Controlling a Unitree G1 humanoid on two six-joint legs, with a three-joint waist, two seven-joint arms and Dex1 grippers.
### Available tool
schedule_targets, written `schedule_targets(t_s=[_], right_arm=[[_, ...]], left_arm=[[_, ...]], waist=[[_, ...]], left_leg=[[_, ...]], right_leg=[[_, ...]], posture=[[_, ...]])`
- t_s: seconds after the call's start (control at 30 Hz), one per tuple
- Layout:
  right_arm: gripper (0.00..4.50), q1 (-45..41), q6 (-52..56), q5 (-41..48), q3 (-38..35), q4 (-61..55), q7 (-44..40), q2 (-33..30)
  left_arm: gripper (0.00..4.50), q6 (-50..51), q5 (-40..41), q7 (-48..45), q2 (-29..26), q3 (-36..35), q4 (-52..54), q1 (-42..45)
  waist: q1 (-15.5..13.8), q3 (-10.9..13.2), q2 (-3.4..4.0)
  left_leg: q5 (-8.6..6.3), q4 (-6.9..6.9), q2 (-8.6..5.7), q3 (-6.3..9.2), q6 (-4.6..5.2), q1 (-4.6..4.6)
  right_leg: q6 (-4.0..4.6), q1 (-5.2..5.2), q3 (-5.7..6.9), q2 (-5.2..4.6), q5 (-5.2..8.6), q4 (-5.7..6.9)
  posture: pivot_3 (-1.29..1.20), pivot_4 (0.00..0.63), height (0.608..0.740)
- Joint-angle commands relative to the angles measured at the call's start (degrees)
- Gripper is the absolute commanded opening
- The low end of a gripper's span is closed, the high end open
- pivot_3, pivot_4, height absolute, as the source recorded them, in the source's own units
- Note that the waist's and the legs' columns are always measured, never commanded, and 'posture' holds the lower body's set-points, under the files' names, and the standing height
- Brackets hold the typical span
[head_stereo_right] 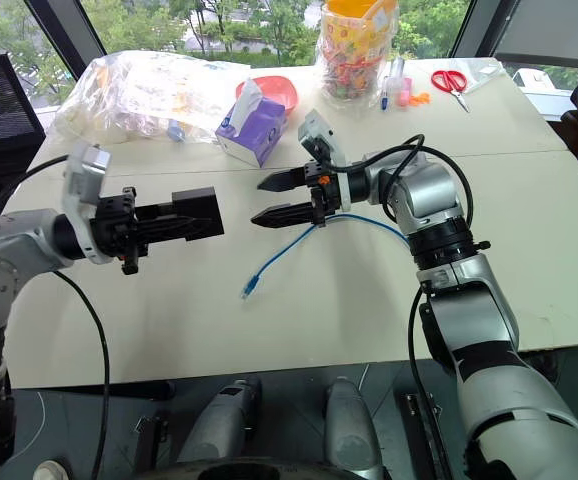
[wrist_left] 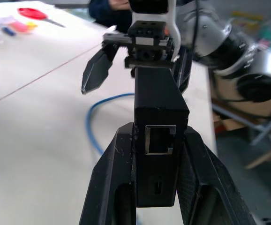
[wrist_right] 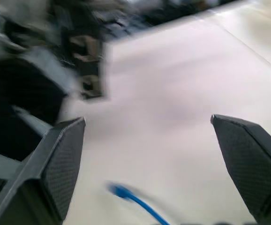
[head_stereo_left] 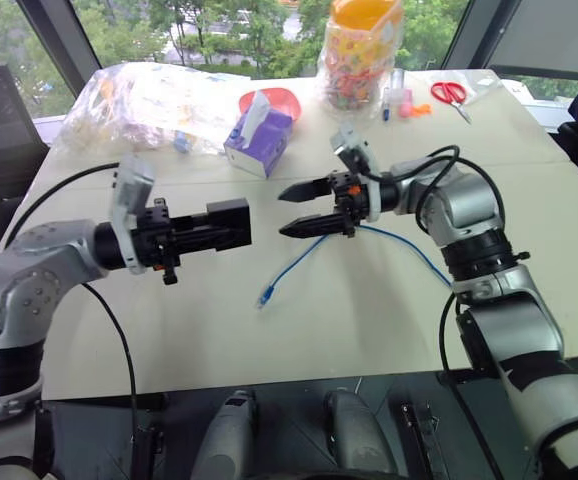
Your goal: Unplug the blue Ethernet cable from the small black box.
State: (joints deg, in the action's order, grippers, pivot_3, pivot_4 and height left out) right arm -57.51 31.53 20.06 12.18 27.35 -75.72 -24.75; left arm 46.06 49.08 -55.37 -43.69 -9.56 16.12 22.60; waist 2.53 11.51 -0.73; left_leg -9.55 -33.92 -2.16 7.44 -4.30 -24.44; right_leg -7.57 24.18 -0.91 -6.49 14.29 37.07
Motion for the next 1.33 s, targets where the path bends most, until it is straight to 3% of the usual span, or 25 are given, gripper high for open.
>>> schedule_targets(t_s=[0.03, 0.2, 0.4, 0.7, 0.77, 1.03, 1.33], right_arm=[[4.42, 1.6, -6.5, -3.0, -1.6, 2.9, 4.9, 1.6], [4.42, 5.1, -8.8, -4.6, -4.5, 2.4, 12.7, 1.8], [4.42, 13.5, -3.4, -2.5, -8.5, -8.8, 17.3, -0.6], [4.42, 23.8, 6.7, 2.2, -14.5, -25.1, 24.4, -3.8], [4.50, 24.9, 8.3, 3.1, -15.0, -27.2, 25.2, -4.2], [4.50, 28.4, 11.7, 5.4, -16.0, -32.5, 26.4, -6.6], [4.50, 34.9, 14.4, 9.2, -18.2, -37.7, 23.9, -12.4]], left_arm=[[0.51, -3.2, -3.9, 2.1, 2.2, 2.2, -0.4, -1.5], [0.51, -14.4, -15.6, 6.8, 9.0, 7.5, -7.0, -2.2], [0.51, -32.6, -28.3, 12.4, 16.3, 9.2, -22.2, -0.3], [0.51, -40.5, -31.6, 12.8, 22.4, 9.1, -32.3, 0.6], [1.54, -39.0, -30.3, 12.3, 23.0, 8.7, -31.9, 0.2], [4.30, -34.8, -29.4, 13.2, 20.6, 5.8, -23.9, -3.9], [4.30, -23.5, -24.0, 16.5, 14.4, -1.4, -5.5, -12.9]], waist=[[0.0, 0.0, 0.00], [-0.1, 0.0, 0.00], [-0.5, 0.0, 0.00], [-0.4, 0.0, 0.00], [-0.4, 0.0, 0.00], [-0.2, 0.0, 0.00], [-0.4, 0.0, 0.00]], left_leg=[[0.00, 0.00, 0.00, 0.00, 0.00, -0.02], [0.01, -0.01, 0.00, 0.00, 0.00, 0.00], [0.01, -0.06, -0.01, 0.00, 0.00, -0.01], [0.01, -0.13, -0.02, 0.00, 0.00, 0.02], [0.02, -0.15, -0.02, 0.00, 0.01, 0.03], [0.01, -0.16, -0.01, 0.00, 0.01, 0.03], [0.01, -0.17, -0.01, 0.01, 0.02, 0.02]], right_leg=[[-0.01, 0.01, 0.00, 0.00, 0.00, 0.00], [-0.01, 0.01, -0.03, 0.00, -0.01, 0.02], [0.01, -0.03, -0.02, 0.00, -0.02, 0.00], [0.02, -0.07, -0.02, -0.02, -0.04, 0.02], [0.03, -0.10, -0.02, -0.02, -0.04, 0.02], [0.02, -0.12, -0.01, -0.02, -0.04, 0.01], [0.14, -0.15, -0.01, -0.05, 0.03, -0.04]], posture=[[0.00, 0.150, 0.726], [0.00, 0.150, 0.726], [0.00, 0.150, 0.726], [0.00, 0.150, 0.726], [0.00, 0.150, 0.726], [0.00, 0.150, 0.726], [0.00, 0.150, 0.726]])
